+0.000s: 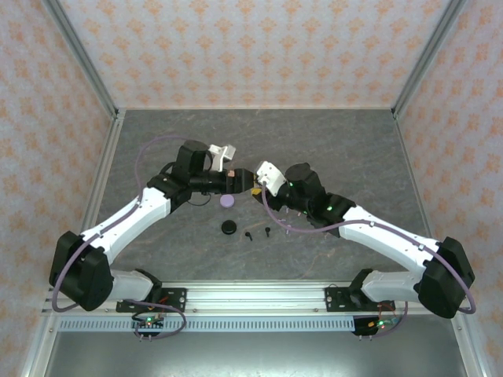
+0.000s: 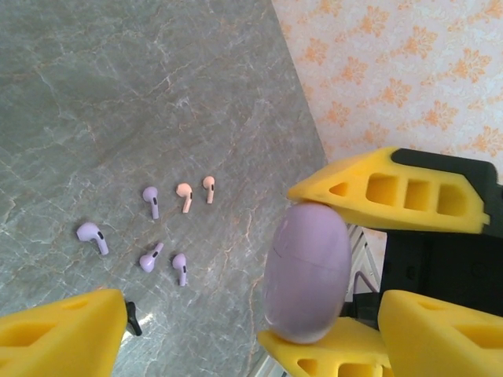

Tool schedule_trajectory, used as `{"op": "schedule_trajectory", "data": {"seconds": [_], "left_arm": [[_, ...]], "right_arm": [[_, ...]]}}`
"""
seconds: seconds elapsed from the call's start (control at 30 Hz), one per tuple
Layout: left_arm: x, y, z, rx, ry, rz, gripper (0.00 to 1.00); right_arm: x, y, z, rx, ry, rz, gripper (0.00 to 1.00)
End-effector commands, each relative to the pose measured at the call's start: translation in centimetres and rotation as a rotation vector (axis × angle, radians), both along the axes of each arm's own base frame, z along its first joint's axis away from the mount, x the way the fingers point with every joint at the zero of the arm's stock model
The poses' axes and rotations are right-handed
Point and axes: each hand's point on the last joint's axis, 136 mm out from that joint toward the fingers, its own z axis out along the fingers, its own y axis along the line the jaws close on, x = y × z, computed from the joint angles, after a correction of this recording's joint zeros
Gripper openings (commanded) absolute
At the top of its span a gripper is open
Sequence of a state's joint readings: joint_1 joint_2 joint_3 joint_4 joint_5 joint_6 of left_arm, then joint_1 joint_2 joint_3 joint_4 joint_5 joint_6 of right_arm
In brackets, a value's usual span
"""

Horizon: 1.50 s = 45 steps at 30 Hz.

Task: Insert the wireless bluetooth earbuds into the charging case

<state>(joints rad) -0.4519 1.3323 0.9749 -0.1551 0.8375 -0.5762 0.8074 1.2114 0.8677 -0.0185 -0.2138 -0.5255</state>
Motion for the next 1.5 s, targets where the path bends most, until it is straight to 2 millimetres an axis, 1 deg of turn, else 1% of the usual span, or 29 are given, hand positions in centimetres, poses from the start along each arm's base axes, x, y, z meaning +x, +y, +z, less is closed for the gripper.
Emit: {"op": "schedule_trajectory", "data": {"seconds": [0.0, 0.2, 0.47, 0.63, 0.7, 0.8, 0.9, 0.93, 0.97, 1.03, 1.17, 1.27, 1.33, 1.47], "left_arm": [[0.2, -1.2, 2.3, -0.059, -0.057, -0.047, 0.79], [-0.2, -2.4, 2.4, -0.087, -0.045, -0.097, 0.68], [-1.0, -2.8, 2.5, -0.1, -0.033, -0.141, 0.42], [-1.3, -2.7, 3.1, -0.11, -0.047, -0.157, 0.29], [-1.5, -2.6, 3.4, -0.104, -0.063, -0.159, 0.26], [-1.4, -2.1, 3.5, -0.078, -0.083, -0.134, 0.24], [-0.9, -1.5, 3.3, -0.031, -0.143, -0.104, 0.2], [-0.6, -1.2, 3.3, -0.016, -0.163, -0.086, 0.17], [-0.4, -1.1, 3.3, -0.007, -0.183, -0.074, 0.15], [0.0, -0.8, 3.5, 0.008, -0.242, -0.055, 0.1], [0.3, -0.4, 4.2, 0.013, -0.373, -0.052, 0.07], [0.4, 0.1, 4.4, 0.05, -0.468, -0.048, 0.02], [0.0, 0.1, 4.7, 0.056, -0.538, -0.069, 0.02], [-0.9, 0.0, 5.5, 0.062, -0.676, -0.118, 0.0]], "right_arm": [[-0.2, 0.7, 1.2, 0.036, -0.024, 0.029, 0.47], [-0.2, 0.8, 0.9, 0.044, -0.011, 0.021, 0.47], [0.1, 0.7, 0.7, 0.058, -0.007, 0.0, 0.47], [0.2, 0.7, 0.7, 0.059, 0.003, -0.009, 0.49], [0.1, 0.6, 0.6, 0.053, 0.017, -0.007, 0.53], [-0.2, 0.5, 0.5, 0.057, 0.051, -0.001, 0.66], [-0.9, 0.0, 0.0, 0.066, 0.115, 0.019, 0.82], [-1.2, -0.3, -0.2, 0.071, 0.143, 0.025, 0.86], [-1.4, -0.5, -0.7, 0.067, 0.174, 0.034, 0.89], [-2.2, -1.3, -0.4, 0.086, 0.215, 0.051, 0.93], [-3.6, -2.8, -0.3, 0.121, 0.292, 0.09, 0.97], [-4.1, -3.9, 0.2, 0.169, 0.326, 0.097, 0.96], [-4.1, -4.3, 1.1, 0.221, 0.324, 0.106, 0.93], [-4.2, -4.3, 2.8, 0.302, 0.286, 0.141, 0.92]]}}
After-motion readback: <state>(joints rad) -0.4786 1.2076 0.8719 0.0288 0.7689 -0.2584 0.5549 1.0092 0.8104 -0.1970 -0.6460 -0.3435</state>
